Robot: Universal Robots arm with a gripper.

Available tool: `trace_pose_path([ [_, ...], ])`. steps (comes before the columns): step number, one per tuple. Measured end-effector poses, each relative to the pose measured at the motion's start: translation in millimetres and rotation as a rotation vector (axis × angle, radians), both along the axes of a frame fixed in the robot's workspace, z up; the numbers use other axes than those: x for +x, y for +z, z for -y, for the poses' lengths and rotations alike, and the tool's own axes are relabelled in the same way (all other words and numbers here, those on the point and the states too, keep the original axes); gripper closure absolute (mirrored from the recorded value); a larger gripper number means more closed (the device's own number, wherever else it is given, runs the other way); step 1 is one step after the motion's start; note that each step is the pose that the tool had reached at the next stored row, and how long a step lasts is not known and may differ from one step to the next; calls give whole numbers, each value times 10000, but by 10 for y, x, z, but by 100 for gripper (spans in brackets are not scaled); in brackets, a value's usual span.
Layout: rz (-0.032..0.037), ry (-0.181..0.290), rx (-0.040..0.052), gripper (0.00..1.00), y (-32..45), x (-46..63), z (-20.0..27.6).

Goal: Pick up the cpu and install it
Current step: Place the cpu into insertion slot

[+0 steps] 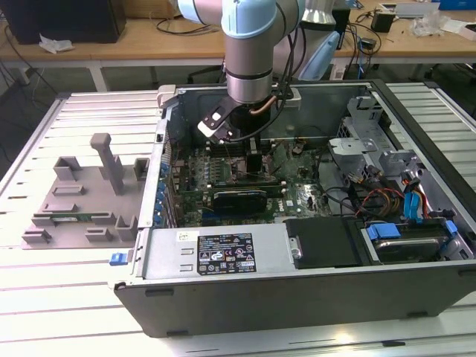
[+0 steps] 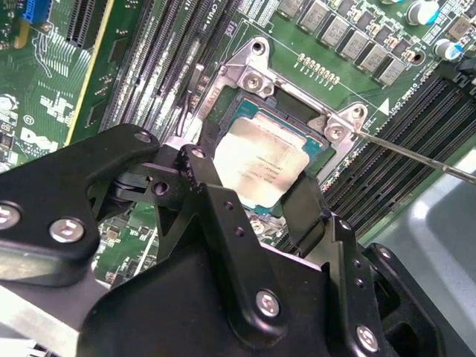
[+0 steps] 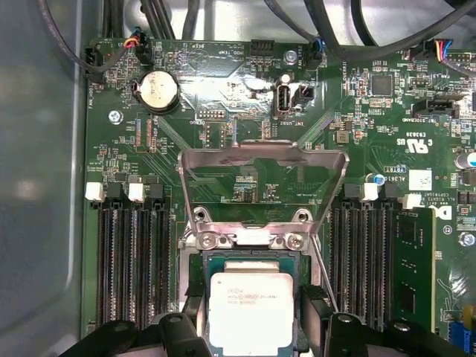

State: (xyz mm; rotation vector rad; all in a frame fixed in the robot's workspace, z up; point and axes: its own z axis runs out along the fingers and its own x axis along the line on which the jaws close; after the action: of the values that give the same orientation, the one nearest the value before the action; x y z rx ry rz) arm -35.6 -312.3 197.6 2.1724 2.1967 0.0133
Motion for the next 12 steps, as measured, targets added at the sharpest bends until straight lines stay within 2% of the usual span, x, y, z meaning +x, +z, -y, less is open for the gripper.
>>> trace_pose_path([
  [4, 1, -1, 0, 38, 33, 0, 0],
  [7, 2, -1, 3, 38, 141, 0, -1],
  [9, 1, -1, 1, 38, 146, 0, 0],
  [10, 0, -1, 0, 40, 148, 0, 0],
  [11, 1, -1, 1, 46, 150, 0, 0],
  [12, 1, -1, 0, 59, 152, 0, 0],
])
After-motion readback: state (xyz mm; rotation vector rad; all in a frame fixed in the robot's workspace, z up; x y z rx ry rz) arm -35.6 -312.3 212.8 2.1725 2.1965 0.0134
